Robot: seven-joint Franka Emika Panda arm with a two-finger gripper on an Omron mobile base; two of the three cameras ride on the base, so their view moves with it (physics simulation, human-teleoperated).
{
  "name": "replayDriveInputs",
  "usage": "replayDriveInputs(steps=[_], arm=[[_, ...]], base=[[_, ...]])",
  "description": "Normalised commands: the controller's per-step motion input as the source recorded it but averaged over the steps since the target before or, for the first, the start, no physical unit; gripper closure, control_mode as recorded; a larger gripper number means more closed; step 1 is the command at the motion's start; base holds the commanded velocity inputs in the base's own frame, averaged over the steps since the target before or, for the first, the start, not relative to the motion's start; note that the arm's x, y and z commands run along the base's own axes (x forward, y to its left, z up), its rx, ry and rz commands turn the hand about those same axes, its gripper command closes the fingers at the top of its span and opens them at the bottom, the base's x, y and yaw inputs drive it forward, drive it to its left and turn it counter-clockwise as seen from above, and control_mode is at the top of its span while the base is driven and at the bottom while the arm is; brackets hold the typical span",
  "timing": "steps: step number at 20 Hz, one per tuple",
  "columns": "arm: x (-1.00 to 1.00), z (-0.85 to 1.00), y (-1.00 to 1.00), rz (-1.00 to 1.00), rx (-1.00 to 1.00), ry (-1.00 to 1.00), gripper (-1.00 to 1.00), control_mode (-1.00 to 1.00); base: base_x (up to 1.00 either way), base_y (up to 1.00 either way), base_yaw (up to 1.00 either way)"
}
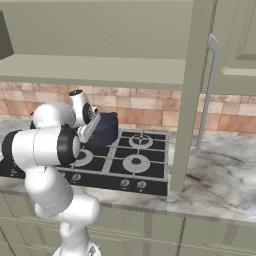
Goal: Pick the kettle from the cabinet and place it on a stove burner. Then pick the pot from the counter and place it on another stove burner. Finally, turn both burners on.
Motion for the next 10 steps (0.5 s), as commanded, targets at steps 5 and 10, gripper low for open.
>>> replayDriveInputs(steps=[5, 10], arm=[[0.32, -0.01, 0.28, 0.00, 0.00, 0.03, 1.00, -1.00], [0.29, -0.05, 0.26, 0.00, 0.00, 0.02, 1.00, -1.00]], base=[[0.00, 0.00, 0.00], [0.00, 0.00, 0.00]])
